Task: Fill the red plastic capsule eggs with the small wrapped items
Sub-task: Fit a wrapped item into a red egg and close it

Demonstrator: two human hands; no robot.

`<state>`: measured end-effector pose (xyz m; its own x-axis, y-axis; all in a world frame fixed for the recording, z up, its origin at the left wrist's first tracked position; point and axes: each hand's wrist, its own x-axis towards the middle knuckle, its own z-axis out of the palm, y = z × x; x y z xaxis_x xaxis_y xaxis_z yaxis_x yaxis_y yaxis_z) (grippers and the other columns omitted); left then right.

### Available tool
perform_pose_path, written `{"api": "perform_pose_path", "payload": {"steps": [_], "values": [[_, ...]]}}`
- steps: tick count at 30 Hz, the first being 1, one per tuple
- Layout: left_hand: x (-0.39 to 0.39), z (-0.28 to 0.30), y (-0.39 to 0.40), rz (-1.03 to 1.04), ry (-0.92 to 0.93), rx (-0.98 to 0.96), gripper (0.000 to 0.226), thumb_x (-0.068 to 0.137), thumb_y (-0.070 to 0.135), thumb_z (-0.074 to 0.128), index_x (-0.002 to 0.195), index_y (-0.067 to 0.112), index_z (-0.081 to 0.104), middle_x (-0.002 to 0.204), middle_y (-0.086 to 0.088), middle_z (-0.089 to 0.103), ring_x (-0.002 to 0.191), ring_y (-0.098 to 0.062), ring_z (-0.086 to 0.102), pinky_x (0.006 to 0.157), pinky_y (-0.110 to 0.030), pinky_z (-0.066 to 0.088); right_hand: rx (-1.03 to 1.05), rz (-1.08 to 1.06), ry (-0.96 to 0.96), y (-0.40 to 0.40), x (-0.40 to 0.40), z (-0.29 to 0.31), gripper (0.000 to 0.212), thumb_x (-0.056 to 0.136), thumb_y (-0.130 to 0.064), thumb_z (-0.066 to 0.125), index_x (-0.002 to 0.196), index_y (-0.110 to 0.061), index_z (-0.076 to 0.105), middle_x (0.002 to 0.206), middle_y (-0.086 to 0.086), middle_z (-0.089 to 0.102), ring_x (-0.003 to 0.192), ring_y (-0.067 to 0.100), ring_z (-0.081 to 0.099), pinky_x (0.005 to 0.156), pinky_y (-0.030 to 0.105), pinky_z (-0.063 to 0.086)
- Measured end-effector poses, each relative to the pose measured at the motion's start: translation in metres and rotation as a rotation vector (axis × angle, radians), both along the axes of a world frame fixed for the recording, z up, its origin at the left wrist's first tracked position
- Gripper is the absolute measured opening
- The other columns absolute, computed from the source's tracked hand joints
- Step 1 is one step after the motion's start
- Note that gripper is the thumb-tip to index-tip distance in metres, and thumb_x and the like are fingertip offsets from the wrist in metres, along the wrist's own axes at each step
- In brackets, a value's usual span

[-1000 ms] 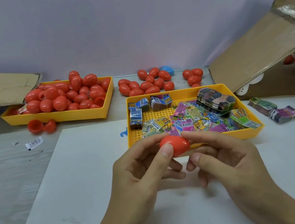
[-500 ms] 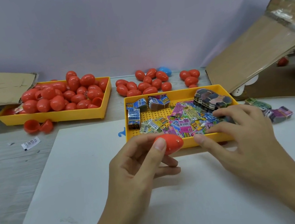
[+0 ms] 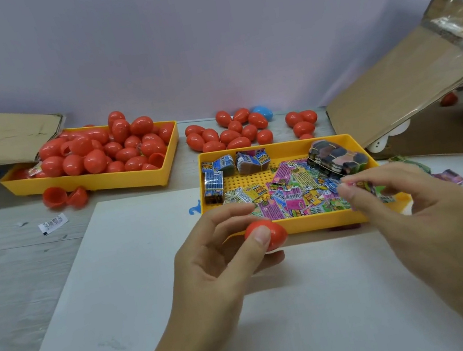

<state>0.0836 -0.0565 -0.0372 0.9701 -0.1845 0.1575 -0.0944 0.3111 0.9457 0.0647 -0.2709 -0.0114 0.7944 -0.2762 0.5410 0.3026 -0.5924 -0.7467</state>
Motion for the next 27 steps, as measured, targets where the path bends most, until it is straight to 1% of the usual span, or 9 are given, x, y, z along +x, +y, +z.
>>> {"api": "perform_pose_path", "payload": {"steps": [3, 6, 10, 13, 16, 20, 23, 26, 27], "values": [[0.0, 0.001, -0.001, -0.004, -0.008, 0.023, 0.019, 0.08, 0.021, 0.074, 0.098, 0.025, 0.077, 0.103, -0.006, 0.074, 0.094, -0.028, 0.073, 0.071, -0.036, 0.062, 0.25, 0.005, 0.052, 0.002, -0.001, 0.008, 0.01, 0.07, -0.042, 0.074, 0.079, -0.041, 0.078, 0.083, -0.013, 0.075, 0.081, 0.001, 0.066, 0.067, 0.013, 0.05], [-0.001, 0.002, -0.001, -0.018, -0.022, 0.042, 0.02, 0.086, 0.02, 0.061, 0.099, 0.024, 0.077, 0.105, -0.006, 0.073, 0.088, -0.031, 0.074, 0.065, -0.037, 0.061, 0.466, 0.161, 0.153, 0.009, -0.006, 0.013, 0.02, 0.065, -0.034, 0.075, 0.082, -0.041, 0.08, 0.08, -0.009, 0.077, 0.075, 0.001, 0.07, 0.06, 0.011, 0.053], [-0.005, 0.001, -0.003, -0.027, -0.064, 0.117, 0.022, 0.092, 0.022, 0.053, 0.096, 0.02, 0.075, 0.101, -0.008, 0.07, 0.085, -0.032, 0.073, 0.061, -0.035, 0.06, 0.434, 0.346, 0.276, 0.024, -0.018, 0.012, 0.045, 0.059, -0.029, 0.081, 0.103, -0.034, 0.076, 0.06, -0.005, 0.066, 0.055, 0.007, 0.058, 0.053, 0.016, 0.049], [-0.005, 0.0, -0.001, -0.052, -0.034, 0.148, 0.022, 0.091, 0.025, 0.054, 0.096, 0.017, 0.075, 0.096, -0.009, 0.071, 0.079, -0.029, 0.073, 0.066, -0.038, 0.061, 0.397, 0.406, 0.349, 0.031, -0.023, 0.008, 0.059, 0.057, -0.03, 0.085, 0.112, -0.042, 0.069, 0.062, 0.004, 0.069, 0.056, 0.01, 0.06, 0.054, 0.024, 0.052], [-0.006, -0.001, -0.001, -0.104, -0.081, 0.206, 0.02, 0.088, 0.035, 0.065, 0.096, 0.018, 0.074, 0.094, -0.009, 0.072, 0.084, -0.027, 0.073, 0.075, -0.041, 0.062, 0.24, 0.388, 0.329, 0.036, -0.028, 0.005, 0.062, 0.062, -0.036, 0.087, 0.118, -0.048, 0.063, 0.066, 0.004, 0.071, 0.06, 0.012, 0.061, 0.06, 0.038, 0.053], [-0.009, 0.0, -0.004, -0.169, -0.19, 0.287, 0.019, 0.084, 0.034, 0.067, 0.092, 0.018, 0.075, 0.098, -0.002, 0.066, 0.093, -0.024, 0.067, 0.072, -0.045, 0.062, 0.04, 0.414, 0.282, 0.04, -0.03, 0.006, 0.064, 0.071, -0.031, 0.081, 0.129, -0.043, 0.058, 0.064, -0.014, 0.068, 0.063, 0.01, 0.06, 0.061, 0.026, 0.05], [-0.008, 0.0, -0.003, -0.197, -0.176, 0.295, 0.019, 0.083, 0.031, 0.069, 0.091, 0.017, 0.079, 0.1, -0.001, 0.066, 0.093, -0.024, 0.068, 0.07, -0.045, 0.063, 0.034, 0.446, 0.304, 0.039, -0.031, 0.007, 0.071, 0.069, -0.037, 0.072, 0.134, -0.052, 0.048, 0.063, -0.015, 0.067, 0.064, 0.013, 0.06, 0.063, 0.028, 0.051], [-0.007, 0.003, -0.002, -0.238, -0.14, 0.3, 0.022, 0.082, 0.033, 0.069, 0.094, 0.02, 0.081, 0.102, 0.0, 0.065, 0.088, -0.02, 0.069, 0.069, -0.037, 0.061, 0.029, 0.46, 0.308, 0.036, -0.031, 0.008, 0.074, 0.068, -0.039, 0.073, 0.135, -0.054, 0.046, 0.063, -0.012, 0.066, 0.063, 0.013, 0.059, 0.062, 0.028, 0.051], [-0.006, 0.004, -0.001, -0.256, -0.131, 0.311, 0.023, 0.081, 0.034, 0.068, 0.096, 0.022, 0.081, 0.103, 0.001, 0.065, 0.089, -0.019, 0.069, 0.072, -0.039, 0.061, 0.026, 0.464, 0.314, 0.036, -0.031, 0.009, 0.074, 0.067, -0.039, 0.073, 0.135, -0.054, 0.046, 0.063, -0.013, 0.067, 0.064, 0.013, 0.06, 0.062, 0.026, 0.051]]}}
